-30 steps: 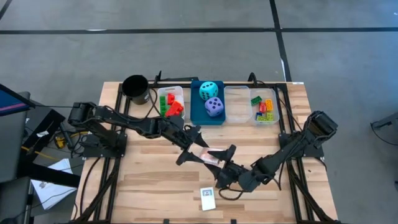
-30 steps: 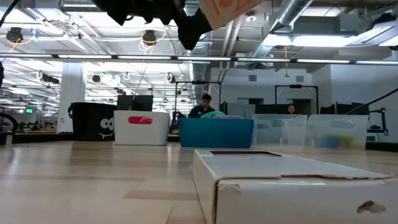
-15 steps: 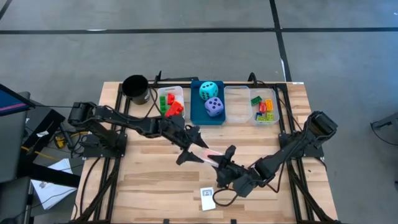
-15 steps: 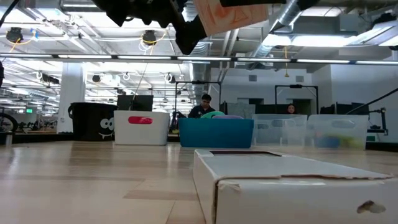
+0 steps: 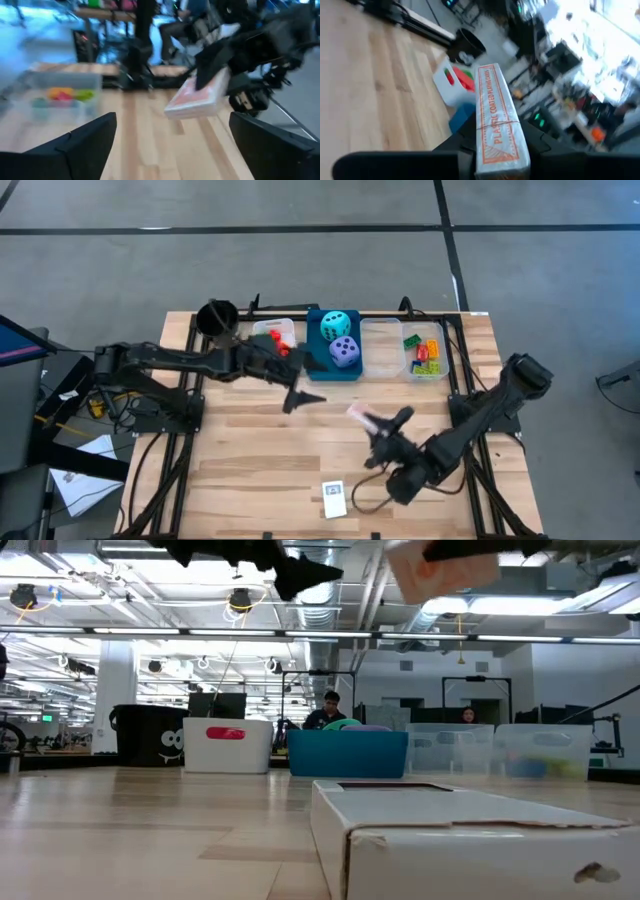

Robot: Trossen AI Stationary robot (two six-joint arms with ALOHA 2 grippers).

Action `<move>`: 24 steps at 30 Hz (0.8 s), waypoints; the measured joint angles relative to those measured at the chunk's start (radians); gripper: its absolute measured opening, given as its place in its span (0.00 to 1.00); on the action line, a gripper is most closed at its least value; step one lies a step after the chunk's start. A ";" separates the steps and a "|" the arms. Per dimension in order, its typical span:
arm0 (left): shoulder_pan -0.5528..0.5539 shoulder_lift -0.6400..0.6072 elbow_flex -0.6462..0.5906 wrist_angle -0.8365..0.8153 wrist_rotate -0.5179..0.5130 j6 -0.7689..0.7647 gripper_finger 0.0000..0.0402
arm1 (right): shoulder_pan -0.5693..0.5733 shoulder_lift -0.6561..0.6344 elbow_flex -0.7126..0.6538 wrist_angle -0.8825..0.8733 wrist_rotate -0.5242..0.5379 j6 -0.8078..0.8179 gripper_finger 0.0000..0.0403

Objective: Pick & Place Toys
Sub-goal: Put the orange deck of cards into the left transparent bin

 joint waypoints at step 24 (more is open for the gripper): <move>0.020 -0.131 -0.048 0.034 -0.091 -0.002 0.92 | -0.611 -0.428 -0.330 -0.278 -0.319 0.677 0.16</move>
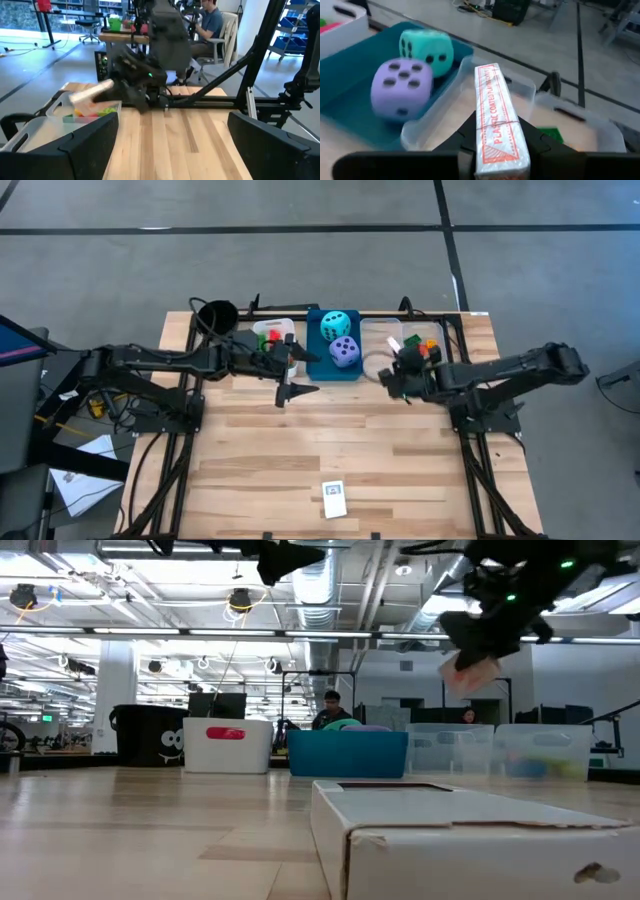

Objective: Pick & Place Toys
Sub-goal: Put the orange deck of cards into the left transparent bin, then put the white deck of cards into the left transparent bin

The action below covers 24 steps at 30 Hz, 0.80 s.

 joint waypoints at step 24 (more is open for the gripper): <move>-0.005 0.008 -0.087 0.026 0.000 -0.022 0.92 | -0.354 0.073 -0.001 0.422 -0.379 -0.486 0.63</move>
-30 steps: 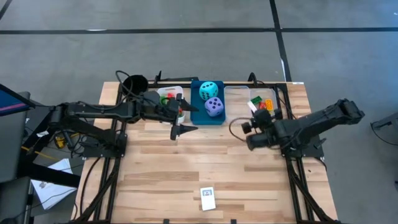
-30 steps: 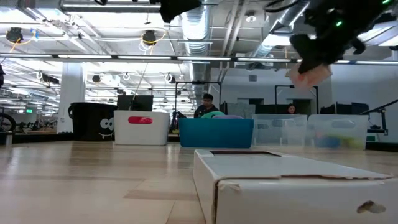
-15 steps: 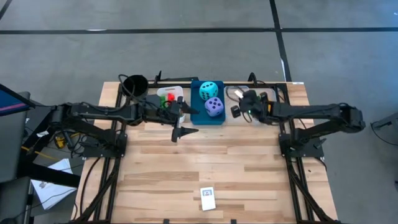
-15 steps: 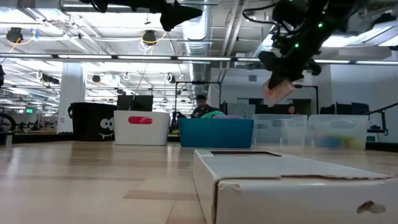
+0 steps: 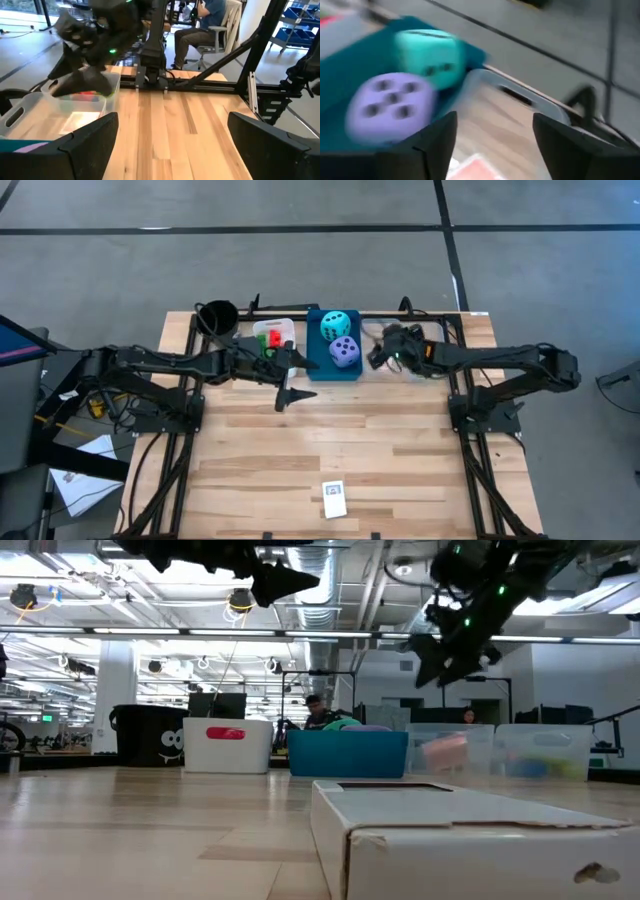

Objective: Pick & Place Toys
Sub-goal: Put the white deck of cards into the left transparent bin

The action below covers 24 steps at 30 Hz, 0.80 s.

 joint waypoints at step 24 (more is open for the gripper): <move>-0.405 0.131 -0.148 0.183 0.047 0.266 0.92 | 0.935 0.002 0.000 0.266 0.048 0.046 0.66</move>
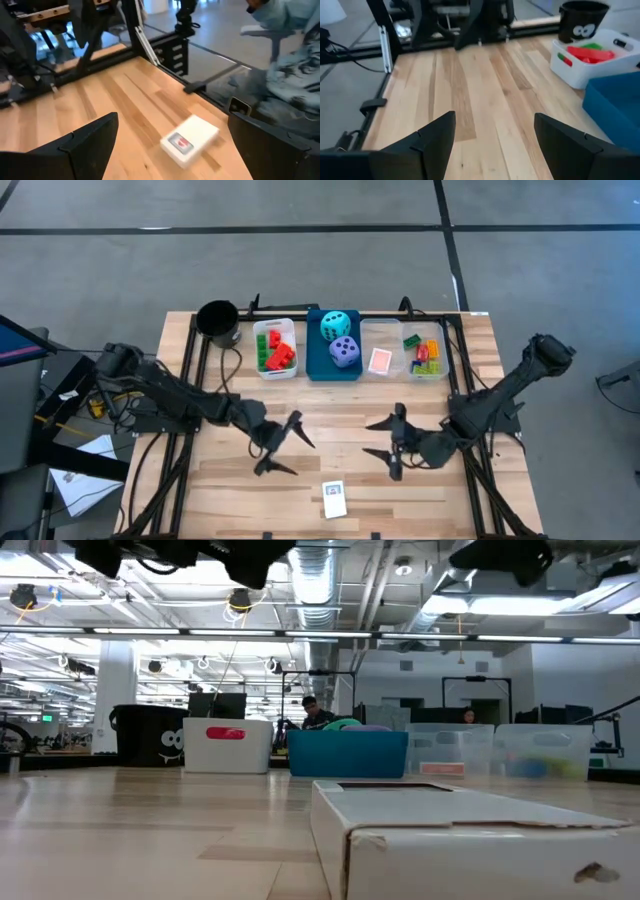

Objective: Pick & Place Toys
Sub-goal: Put the white deck of cards into the left transparent bin

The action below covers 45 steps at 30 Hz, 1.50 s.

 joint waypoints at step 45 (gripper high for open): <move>-0.086 0.602 0.400 -0.115 0.036 0.435 0.90 | 0.044 0.000 0.000 0.014 0.057 0.003 0.66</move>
